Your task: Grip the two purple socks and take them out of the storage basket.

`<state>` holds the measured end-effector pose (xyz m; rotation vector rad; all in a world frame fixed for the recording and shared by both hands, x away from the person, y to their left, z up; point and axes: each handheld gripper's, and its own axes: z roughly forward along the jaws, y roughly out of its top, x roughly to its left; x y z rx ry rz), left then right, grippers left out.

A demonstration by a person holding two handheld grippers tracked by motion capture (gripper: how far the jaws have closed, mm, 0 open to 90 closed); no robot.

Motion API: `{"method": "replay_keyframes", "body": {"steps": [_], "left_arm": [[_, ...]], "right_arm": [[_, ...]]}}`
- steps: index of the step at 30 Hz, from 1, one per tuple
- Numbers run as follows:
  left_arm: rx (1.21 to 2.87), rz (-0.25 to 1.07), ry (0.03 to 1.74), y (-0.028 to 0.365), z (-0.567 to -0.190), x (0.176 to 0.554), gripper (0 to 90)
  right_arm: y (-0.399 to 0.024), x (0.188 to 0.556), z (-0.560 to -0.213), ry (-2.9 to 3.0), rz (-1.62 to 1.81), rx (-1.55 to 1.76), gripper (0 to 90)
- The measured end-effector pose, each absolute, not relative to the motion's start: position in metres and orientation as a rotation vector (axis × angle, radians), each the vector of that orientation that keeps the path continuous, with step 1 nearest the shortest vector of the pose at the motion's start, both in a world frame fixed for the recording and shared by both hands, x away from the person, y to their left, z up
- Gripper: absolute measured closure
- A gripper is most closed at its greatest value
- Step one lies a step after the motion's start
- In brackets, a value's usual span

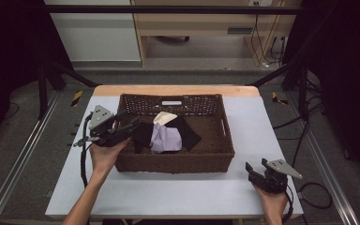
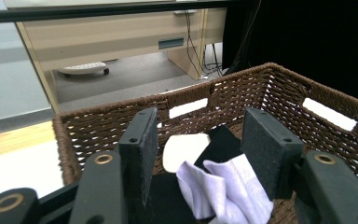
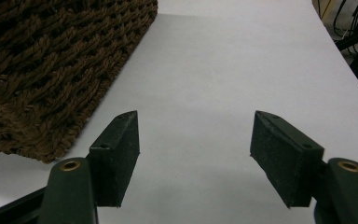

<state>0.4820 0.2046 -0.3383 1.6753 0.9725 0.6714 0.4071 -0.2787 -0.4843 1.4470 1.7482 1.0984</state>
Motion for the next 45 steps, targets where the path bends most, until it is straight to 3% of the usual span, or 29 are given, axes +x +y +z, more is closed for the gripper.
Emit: {"method": "replay_keyframes", "body": {"steps": [22, 33, 38, 45], "left_arm": [[1.829, 0.6, 1.037, 0.164, -0.366, 0.543, 52.8], [1.986, 0.612, 1.008, 0.15, -0.379, 0.547, 53.7], [2.048, 0.513, 1.033, 0.148, -0.385, 0.553, 52.6], [2.169, 0.505, 1.028, 0.139, -0.392, 0.555, 48.3]], "right_arm": [[-0.278, 0.408, -0.485, 1.765, 1.095, 1.445, 32.0], [-0.279, 0.408, -0.485, 1.767, 1.097, 1.446, 30.9], [-0.279, 0.408, -0.485, 1.771, 1.099, 1.45, 30.3], [-0.279, 0.409, -0.485, 1.779, 1.099, 1.454, 29.3]]}}
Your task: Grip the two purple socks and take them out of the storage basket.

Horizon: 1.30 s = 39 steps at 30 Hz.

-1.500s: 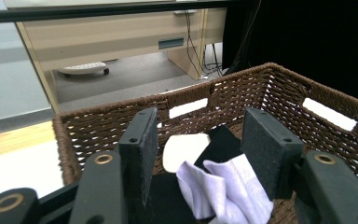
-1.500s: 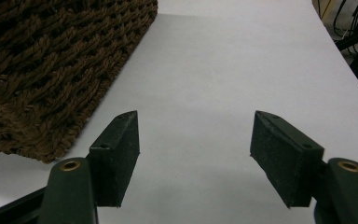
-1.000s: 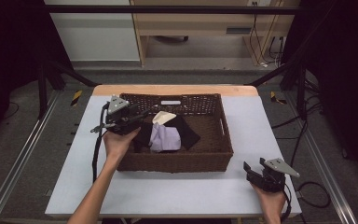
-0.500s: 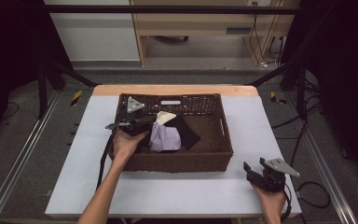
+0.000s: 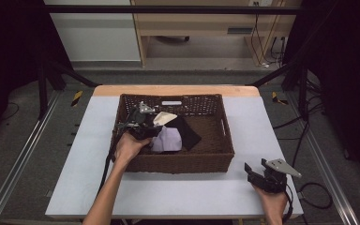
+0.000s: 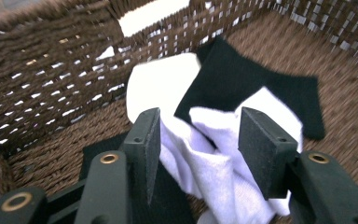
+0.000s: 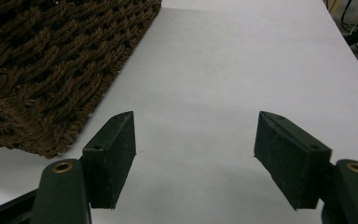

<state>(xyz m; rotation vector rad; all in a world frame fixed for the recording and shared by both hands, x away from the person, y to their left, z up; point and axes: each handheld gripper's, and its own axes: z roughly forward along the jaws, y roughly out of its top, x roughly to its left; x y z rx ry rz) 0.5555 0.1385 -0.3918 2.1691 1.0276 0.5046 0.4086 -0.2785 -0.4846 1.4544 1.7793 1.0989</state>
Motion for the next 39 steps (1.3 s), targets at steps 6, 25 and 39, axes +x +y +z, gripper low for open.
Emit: {"method": "replay_keyframes", "body": {"steps": [6, 25, 39], "left_arm": [[2.238, 0.43, 1.088, 0.137, -0.399, 0.561, 51.4], [2.074, 0.514, 1.056, 0.147, -0.387, 0.555, 85.7], [1.861, 0.534, 0.996, 0.166, -0.37, 0.547, 85.8]], "right_arm": [[-0.279, 0.409, -0.485, 1.781, 1.1, 1.455, 28.9], [-0.279, 0.409, -0.485, 1.786, 1.102, 1.455, 28.8], [-0.279, 0.409, -0.485, 1.781, 1.106, 1.457, 29.0]]}}
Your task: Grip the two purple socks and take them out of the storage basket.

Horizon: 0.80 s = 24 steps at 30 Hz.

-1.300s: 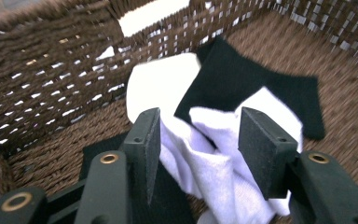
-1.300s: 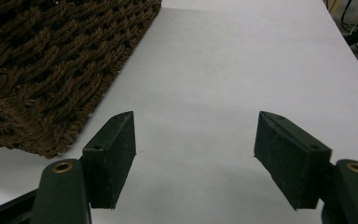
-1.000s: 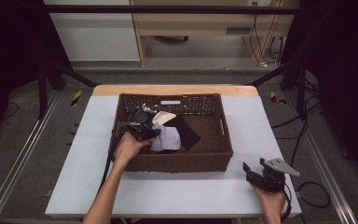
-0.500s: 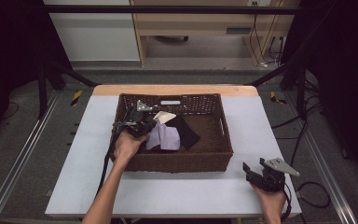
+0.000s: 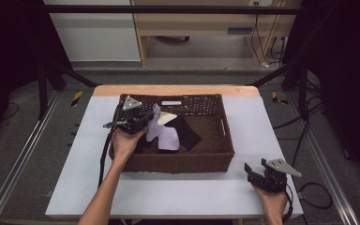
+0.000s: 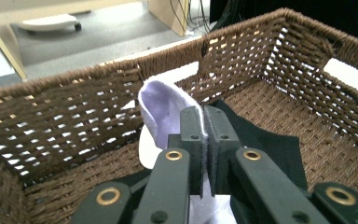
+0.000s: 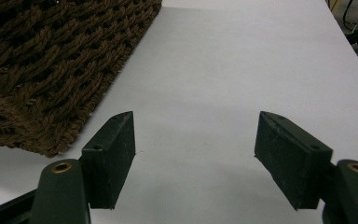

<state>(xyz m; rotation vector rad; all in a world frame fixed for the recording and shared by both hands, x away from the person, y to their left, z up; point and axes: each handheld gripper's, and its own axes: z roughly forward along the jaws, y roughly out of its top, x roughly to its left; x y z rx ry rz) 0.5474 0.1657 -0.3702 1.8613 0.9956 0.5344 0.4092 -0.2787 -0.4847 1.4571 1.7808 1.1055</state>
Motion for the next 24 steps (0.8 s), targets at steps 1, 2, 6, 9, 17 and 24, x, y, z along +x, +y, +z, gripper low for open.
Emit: {"method": "replay_keyframes", "body": {"steps": [1, 2, 6, 9, 17, 24], "left_arm": [[1.847, 0.533, 0.988, 0.167, -0.369, 0.546, 85.8], [1.836, 0.528, 0.984, 0.168, -0.367, 0.545, 85.8], [1.769, 0.539, 0.95, 0.177, -0.355, 0.536, 85.8], [1.745, 0.523, 0.926, 0.186, -0.345, 0.527, 85.8], [1.7, 0.52, 0.838, 0.201, -0.322, 0.495, 85.8], [1.673, 0.51, 0.761, 0.207, -0.309, 0.471, 85.7]], "right_arm": [[-0.279, 0.409, -0.485, 1.781, 1.105, 1.457, 29.0], [-0.279, 0.409, -0.485, 1.782, 1.104, 1.458, 29.0], [-0.279, 0.409, -0.485, 1.779, 1.105, 1.452, 29.0], [-0.279, 0.409, -0.485, 1.779, 1.103, 1.456, 29.0], [-0.279, 0.409, -0.485, 1.774, 1.103, 1.457, 29.2], [-0.279, 0.409, -0.485, 1.774, 1.102, 1.456, 29.1]]}}
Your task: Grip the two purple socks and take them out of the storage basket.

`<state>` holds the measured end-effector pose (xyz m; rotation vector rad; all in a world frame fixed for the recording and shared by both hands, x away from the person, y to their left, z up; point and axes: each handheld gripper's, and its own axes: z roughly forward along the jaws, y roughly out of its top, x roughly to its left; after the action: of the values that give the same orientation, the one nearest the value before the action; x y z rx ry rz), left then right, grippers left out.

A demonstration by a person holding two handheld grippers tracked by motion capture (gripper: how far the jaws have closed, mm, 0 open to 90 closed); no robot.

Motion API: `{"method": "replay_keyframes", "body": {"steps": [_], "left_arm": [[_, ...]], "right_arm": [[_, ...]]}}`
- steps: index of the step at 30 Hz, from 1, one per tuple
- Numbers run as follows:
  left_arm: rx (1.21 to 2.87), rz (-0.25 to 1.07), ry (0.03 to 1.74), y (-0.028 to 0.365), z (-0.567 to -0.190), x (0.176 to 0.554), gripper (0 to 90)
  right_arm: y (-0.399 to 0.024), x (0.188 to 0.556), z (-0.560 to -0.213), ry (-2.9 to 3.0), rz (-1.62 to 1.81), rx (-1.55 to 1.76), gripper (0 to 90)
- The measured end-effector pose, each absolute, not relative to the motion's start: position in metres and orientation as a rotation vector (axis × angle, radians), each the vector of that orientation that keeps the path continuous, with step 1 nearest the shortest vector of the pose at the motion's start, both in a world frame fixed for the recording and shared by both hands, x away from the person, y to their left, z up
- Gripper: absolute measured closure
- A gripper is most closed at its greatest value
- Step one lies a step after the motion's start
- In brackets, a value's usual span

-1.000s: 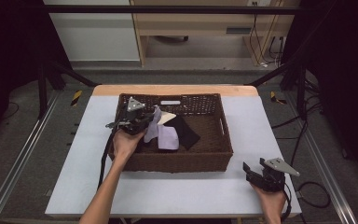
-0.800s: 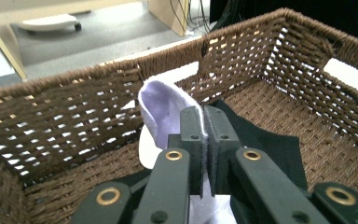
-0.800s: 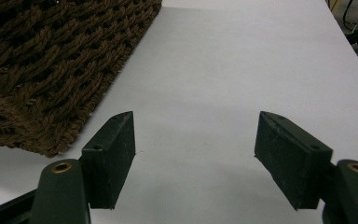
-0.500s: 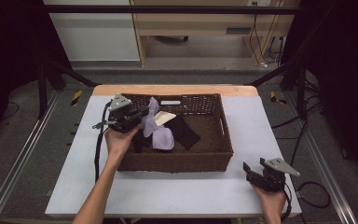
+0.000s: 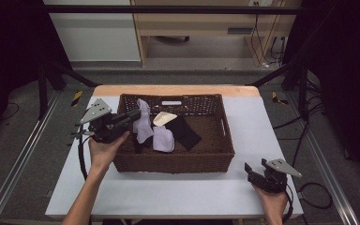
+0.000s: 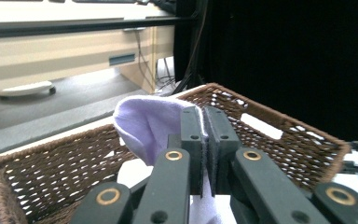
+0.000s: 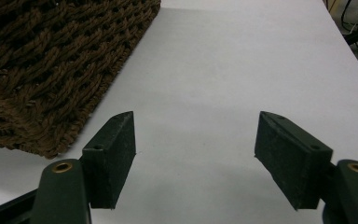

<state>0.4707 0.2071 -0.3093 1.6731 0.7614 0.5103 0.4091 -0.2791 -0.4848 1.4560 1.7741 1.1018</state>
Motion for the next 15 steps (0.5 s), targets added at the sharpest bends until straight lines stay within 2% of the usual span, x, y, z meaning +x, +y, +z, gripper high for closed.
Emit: {"method": "replay_keyframes", "body": {"steps": [15], "left_arm": [[1.672, 0.5, 0.628, 0.205, -0.293, 0.422, 85.8]], "right_arm": [[-0.279, 0.409, -0.485, 1.774, 1.103, 1.455, 29.2]]}}
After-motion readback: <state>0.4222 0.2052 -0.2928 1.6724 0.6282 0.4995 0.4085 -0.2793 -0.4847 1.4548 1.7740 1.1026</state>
